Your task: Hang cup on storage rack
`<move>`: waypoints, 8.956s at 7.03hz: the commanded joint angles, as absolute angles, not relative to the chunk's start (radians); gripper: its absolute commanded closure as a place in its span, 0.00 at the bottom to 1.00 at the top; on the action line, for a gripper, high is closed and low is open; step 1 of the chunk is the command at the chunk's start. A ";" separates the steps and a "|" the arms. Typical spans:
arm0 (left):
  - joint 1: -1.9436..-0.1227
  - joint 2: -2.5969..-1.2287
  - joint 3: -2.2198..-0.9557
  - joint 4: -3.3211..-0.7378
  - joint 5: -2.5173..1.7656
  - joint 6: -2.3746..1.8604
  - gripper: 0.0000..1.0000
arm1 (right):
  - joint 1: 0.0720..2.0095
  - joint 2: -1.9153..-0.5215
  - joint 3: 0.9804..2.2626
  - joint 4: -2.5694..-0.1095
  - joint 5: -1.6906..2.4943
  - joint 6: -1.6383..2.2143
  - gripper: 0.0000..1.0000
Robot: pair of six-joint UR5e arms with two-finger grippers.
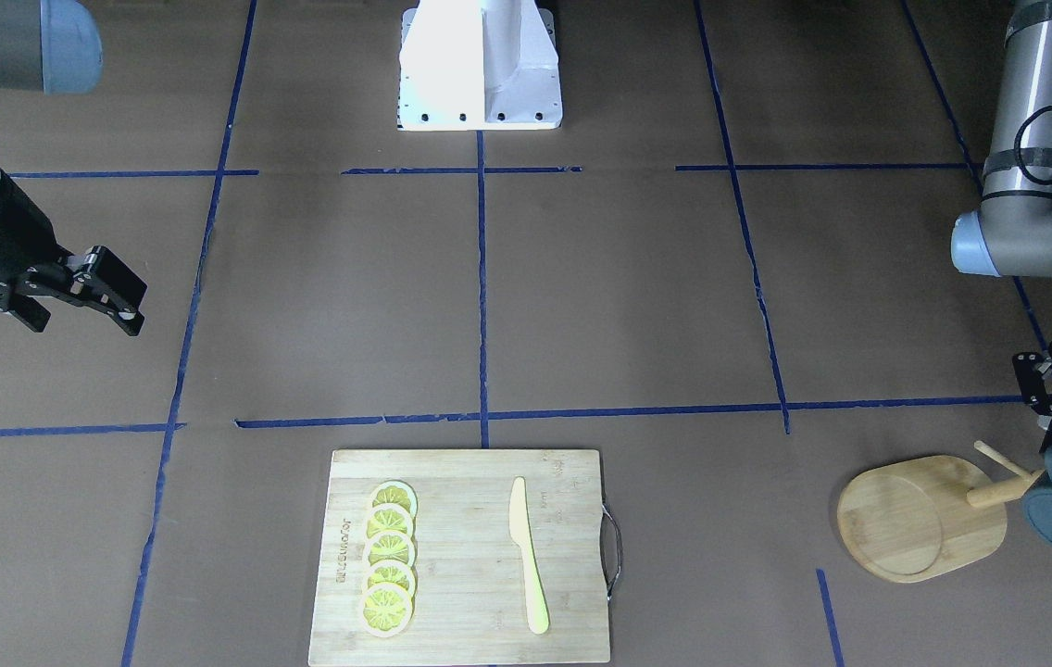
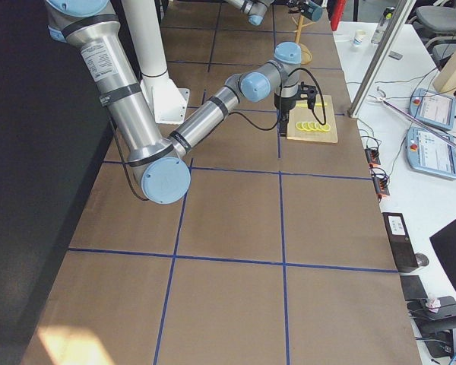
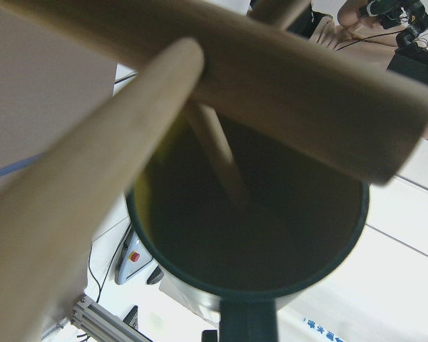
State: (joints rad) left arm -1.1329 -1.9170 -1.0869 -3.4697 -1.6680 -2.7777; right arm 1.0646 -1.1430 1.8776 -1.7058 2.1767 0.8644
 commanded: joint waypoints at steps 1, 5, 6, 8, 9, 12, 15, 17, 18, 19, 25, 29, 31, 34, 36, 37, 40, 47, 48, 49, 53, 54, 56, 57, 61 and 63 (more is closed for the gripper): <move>-1.134 -1.916 -1.078 -3.479 -1.667 -2.813 0.99 | 1.065 -1.143 1.878 -1.706 2.177 0.865 0.00; -1.131 -1.919 -1.046 -3.491 -1.664 -2.836 0.97 | 1.065 -1.141 1.878 -1.706 2.177 0.864 0.00; -1.131 -1.919 -1.045 -3.491 -1.664 -2.844 0.90 | 1.065 -1.140 1.878 -1.706 2.177 0.865 0.00; -1.131 -1.917 -1.034 -3.491 -1.666 -2.850 0.87 | 1.065 -1.140 1.878 -1.706 2.177 0.864 0.00; -1.131 -1.917 -1.032 -3.491 -1.666 -2.850 0.75 | 1.065 -1.140 1.878 -1.706 2.177 0.864 0.00; -1.131 -1.911 -1.035 -3.493 -1.672 -2.849 0.00 | 1.065 -1.141 1.878 -1.706 2.177 0.864 0.00; -1.138 -1.888 -1.093 -3.493 -1.683 -2.852 0.00 | 1.065 -1.141 1.878 -1.706 2.177 0.864 0.00; -1.152 -1.797 -1.233 -3.468 -1.752 -2.850 0.00 | 1.074 -1.146 1.878 -1.706 2.178 0.862 0.00; -1.198 -1.787 -1.277 -3.435 -1.797 -2.836 0.00 | 1.086 -1.179 1.908 -1.707 2.184 0.861 0.00; -1.300 -1.781 -1.316 -3.391 -1.903 -2.771 0.00 | 1.091 -1.192 1.922 -1.707 2.187 0.859 0.00; -1.555 -1.682 -1.476 -2.948 -2.134 -1.474 0.00 | 1.158 -1.304 1.924 -1.707 2.189 0.700 0.00; -1.618 -1.674 -1.574 -2.442 -2.087 -0.638 0.00 | 1.250 -1.374 1.873 -1.704 2.189 0.472 0.00; -1.618 -1.664 -1.597 -2.202 -2.046 -0.309 0.00 | 1.331 -1.388 1.797 -1.698 2.264 0.341 0.00; -1.621 -1.631 -1.585 -1.851 -2.184 0.017 0.00 | 1.489 -1.472 1.712 -1.697 2.325 0.061 0.00; -1.618 -1.628 -1.562 -1.633 -2.236 0.173 0.00 | 1.573 -1.489 1.596 -1.695 2.370 -0.082 0.00; -1.618 -1.628 -1.546 -1.564 -2.271 0.245 0.00 | 1.600 -1.500 1.570 -1.695 2.396 -0.086 0.00; -1.615 -1.557 -1.531 -1.556 -2.278 0.255 0.00 | 1.605 -1.491 1.557 -1.694 2.399 -0.077 0.00; -1.614 -1.583 -1.525 -1.557 -2.398 0.121 0.00 | 1.605 -1.595 1.512 -1.437 2.404 -0.005 0.00; -1.615 -1.583 -1.532 -1.559 -2.396 0.121 0.00 | 1.606 -1.594 1.534 -1.468 2.405 -0.003 0.00; -1.615 -1.582 -1.549 -1.559 -2.395 0.121 0.00 | 1.621 -1.594 1.584 -1.549 2.407 -0.003 0.00; -1.615 -1.582 -1.549 -1.559 -2.391 0.121 0.00 | 1.661 -1.624 1.647 -1.646 2.408 -0.023 0.00; -1.615 -1.583 -1.549 -1.559 -2.391 0.121 0.00 | 1.661 -1.628 1.651 -1.644 2.407 -0.023 0.00; -1.615 -1.585 -1.549 -1.559 -2.391 0.121 0.00 | 1.661 -1.628 1.649 -1.644 2.404 -0.023 0.00; -1.615 -1.585 -1.549 -1.559 -2.391 0.121 0.00 | 1.661 -1.628 1.649 -1.644 2.398 -0.023 0.00; -1.614 -1.586 -1.548 -1.559 -2.390 0.121 0.00 | 1.661 -1.626 1.651 -1.644 2.395 -0.021 0.00; -1.614 -1.586 -1.549 -1.559 -2.391 0.121 0.00 | 1.661 -1.625 1.649 -1.644 2.395 -0.020 0.00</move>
